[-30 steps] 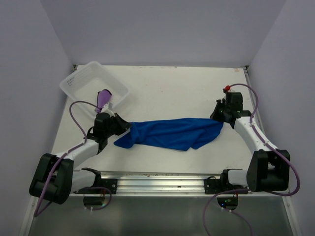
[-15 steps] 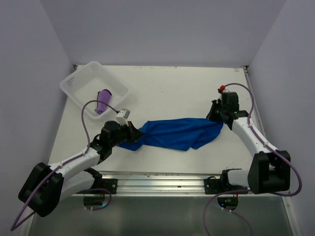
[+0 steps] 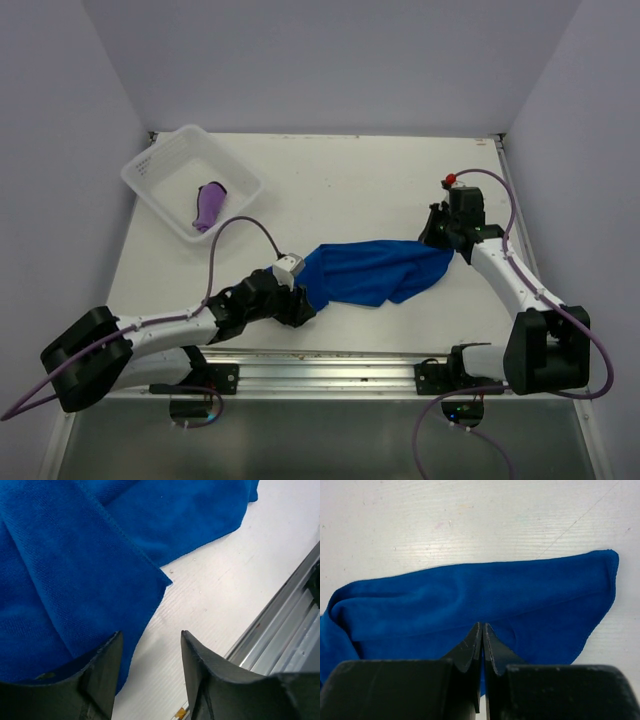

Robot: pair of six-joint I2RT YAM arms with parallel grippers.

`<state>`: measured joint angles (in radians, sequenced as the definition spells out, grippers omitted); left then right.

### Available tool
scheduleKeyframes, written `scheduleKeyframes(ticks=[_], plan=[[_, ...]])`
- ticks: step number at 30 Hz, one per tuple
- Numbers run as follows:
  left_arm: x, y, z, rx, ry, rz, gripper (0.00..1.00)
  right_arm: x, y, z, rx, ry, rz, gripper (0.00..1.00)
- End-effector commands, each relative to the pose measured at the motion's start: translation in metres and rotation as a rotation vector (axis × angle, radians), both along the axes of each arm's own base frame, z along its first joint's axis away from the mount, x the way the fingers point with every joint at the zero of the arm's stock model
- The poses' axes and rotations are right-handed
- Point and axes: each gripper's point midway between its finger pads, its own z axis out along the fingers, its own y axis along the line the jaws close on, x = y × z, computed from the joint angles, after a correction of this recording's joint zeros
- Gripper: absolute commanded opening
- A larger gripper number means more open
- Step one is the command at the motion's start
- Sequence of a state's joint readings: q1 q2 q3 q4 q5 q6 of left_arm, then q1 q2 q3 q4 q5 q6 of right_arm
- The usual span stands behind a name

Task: Roll the towels
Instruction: Flatten the towel

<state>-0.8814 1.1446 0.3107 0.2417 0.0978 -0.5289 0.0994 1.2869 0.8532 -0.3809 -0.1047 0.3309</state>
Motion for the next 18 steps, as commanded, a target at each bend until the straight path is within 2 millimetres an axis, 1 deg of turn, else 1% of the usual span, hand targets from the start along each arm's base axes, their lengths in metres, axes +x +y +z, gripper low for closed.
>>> scheduleKeyframes(ticks=[1,4,7,8,10,11,12,13,14,15,16,17,18], plan=[[0.017,-0.006,0.023,-0.009,-0.095,0.023,0.58,0.004,0.004,0.008,0.003,-0.033,0.029,0.05],[0.022,-0.009,0.035,-0.024,-0.121,0.028,0.62,0.004,0.003,0.008,0.002,-0.034,0.027,0.05],[0.027,-0.014,0.041,-0.034,-0.133,0.031,0.64,0.004,0.004,0.008,0.003,-0.034,0.028,0.05],[0.027,-0.016,0.038,-0.028,-0.124,0.027,0.64,0.004,0.004,0.008,0.003,-0.036,0.029,0.05],[0.029,-0.026,0.044,-0.054,-0.123,0.011,0.64,0.004,0.005,0.008,0.005,-0.036,0.032,0.05],[0.031,-0.031,0.042,-0.059,-0.120,0.004,0.64,0.004,0.004,0.007,0.003,-0.034,0.028,0.05],[0.031,-0.037,0.046,-0.072,-0.122,-0.016,0.62,0.004,0.004,0.007,0.003,-0.036,0.029,0.05],[0.032,-0.040,0.046,-0.067,-0.122,-0.022,0.61,0.005,0.004,0.007,0.003,-0.036,0.029,0.05],[0.030,-0.044,0.038,-0.045,-0.108,-0.033,0.60,0.005,0.004,0.007,0.004,-0.037,0.029,0.05],[0.032,-0.049,0.040,-0.037,-0.108,-0.041,0.58,0.005,0.004,0.007,0.004,-0.037,0.029,0.05],[0.031,-0.051,0.036,-0.026,-0.104,-0.048,0.58,0.004,0.005,0.007,0.005,-0.036,0.030,0.05],[0.029,-0.052,0.029,0.001,-0.089,-0.054,0.58,0.005,0.004,0.008,0.004,-0.039,0.028,0.05],[0.031,-0.054,0.030,0.009,-0.093,-0.044,0.57,0.005,0.004,0.007,0.003,-0.039,0.030,0.05]])
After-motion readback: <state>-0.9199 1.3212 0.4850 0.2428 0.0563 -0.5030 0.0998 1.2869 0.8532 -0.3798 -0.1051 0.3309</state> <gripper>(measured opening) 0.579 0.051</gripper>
